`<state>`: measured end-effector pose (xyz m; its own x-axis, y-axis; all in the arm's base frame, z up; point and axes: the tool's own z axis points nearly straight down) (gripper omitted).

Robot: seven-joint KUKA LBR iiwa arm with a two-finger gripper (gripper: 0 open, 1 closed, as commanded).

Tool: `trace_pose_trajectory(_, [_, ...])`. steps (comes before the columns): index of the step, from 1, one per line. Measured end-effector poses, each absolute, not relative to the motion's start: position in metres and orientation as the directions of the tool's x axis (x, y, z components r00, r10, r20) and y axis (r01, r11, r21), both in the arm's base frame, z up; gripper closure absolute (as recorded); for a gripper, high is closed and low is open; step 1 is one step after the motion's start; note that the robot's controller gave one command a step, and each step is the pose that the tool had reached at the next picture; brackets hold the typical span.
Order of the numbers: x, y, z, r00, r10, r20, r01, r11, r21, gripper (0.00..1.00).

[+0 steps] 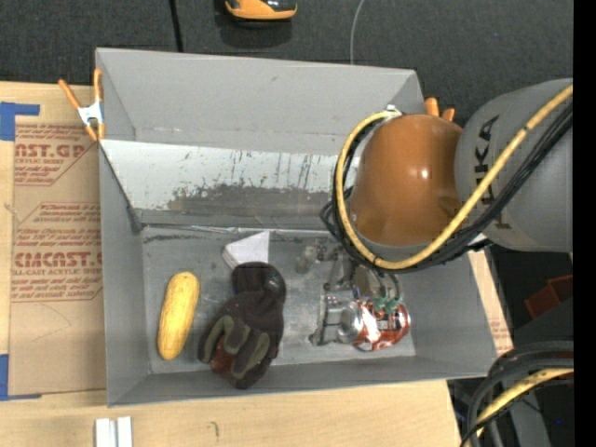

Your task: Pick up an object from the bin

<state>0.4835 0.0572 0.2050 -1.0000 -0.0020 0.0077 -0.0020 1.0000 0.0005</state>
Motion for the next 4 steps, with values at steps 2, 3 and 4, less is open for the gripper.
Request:
trace_pose_trajectory(2, [0.497, 0.069, 0.147, -1.0, -0.022, -0.007, -0.022, 1.0, 0.002, 0.0])
trace_pose_trajectory(3, [0.506, 0.081, 0.092, -1.0, -0.027, -0.002, -0.027, 1.0, 0.002, 0.0])
trace_pose_trajectory(4, [0.497, 0.079, 0.07, -0.987, 0.162, -0.002, 0.162, 0.987, 0.001, 1.0])
